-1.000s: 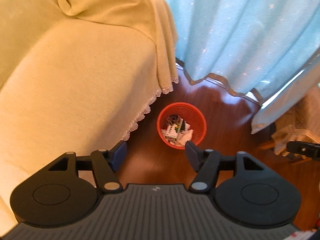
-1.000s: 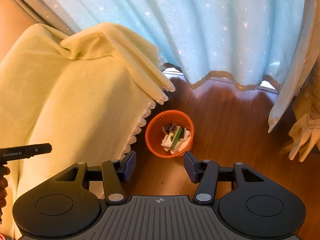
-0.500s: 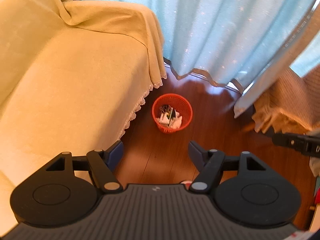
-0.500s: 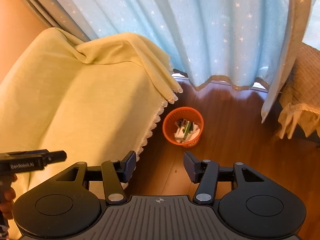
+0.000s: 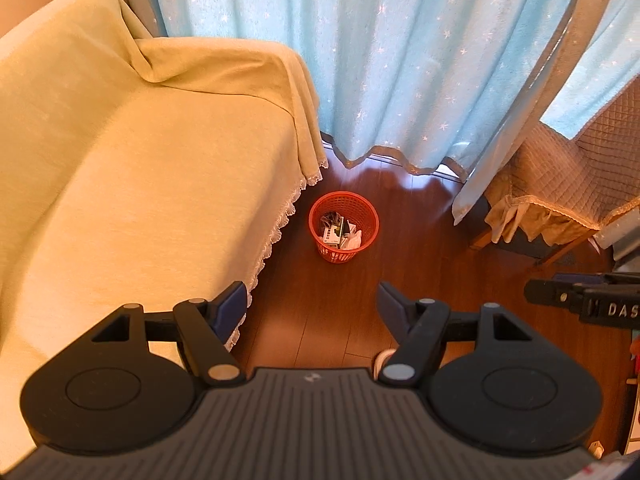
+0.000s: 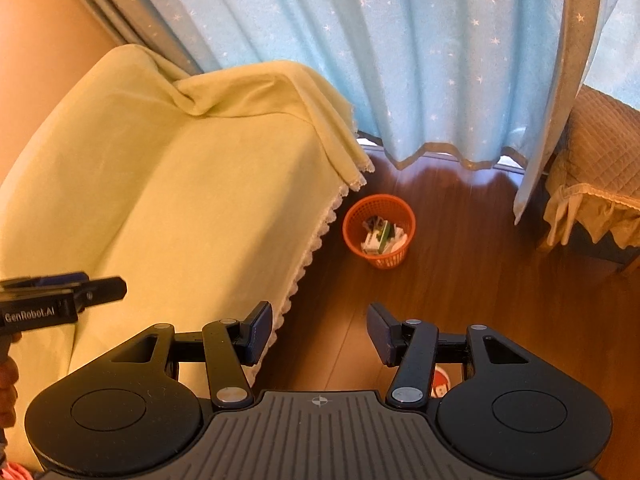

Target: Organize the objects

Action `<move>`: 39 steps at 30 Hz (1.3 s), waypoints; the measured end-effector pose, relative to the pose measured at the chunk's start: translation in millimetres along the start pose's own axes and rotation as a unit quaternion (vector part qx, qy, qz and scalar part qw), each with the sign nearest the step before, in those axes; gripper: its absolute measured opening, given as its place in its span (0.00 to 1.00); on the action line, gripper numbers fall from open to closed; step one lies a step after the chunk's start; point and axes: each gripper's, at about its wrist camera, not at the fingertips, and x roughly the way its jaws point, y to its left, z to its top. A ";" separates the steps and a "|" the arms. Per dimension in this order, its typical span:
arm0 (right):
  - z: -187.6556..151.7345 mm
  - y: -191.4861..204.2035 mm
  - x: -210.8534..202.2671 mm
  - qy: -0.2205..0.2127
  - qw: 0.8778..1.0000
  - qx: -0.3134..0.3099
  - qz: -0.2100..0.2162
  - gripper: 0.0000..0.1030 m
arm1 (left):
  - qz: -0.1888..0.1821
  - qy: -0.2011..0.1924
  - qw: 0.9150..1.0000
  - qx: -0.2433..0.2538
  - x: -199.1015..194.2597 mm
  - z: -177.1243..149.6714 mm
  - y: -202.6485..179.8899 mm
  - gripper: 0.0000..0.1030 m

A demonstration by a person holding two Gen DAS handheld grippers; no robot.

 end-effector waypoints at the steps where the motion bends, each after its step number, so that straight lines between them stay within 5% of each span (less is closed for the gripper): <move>1: -1.7 3.1 -3.5 0.002 1.000 -0.002 -0.002 0.48 | -0.002 0.000 1.000 0.001 -4.2 -1.1 -0.2 0.66; 39: -19.0 29.7 -43.4 -0.008 0.999 -0.040 0.015 0.48 | -0.032 -0.008 0.999 0.027 -44.0 -34.1 -23.5 0.66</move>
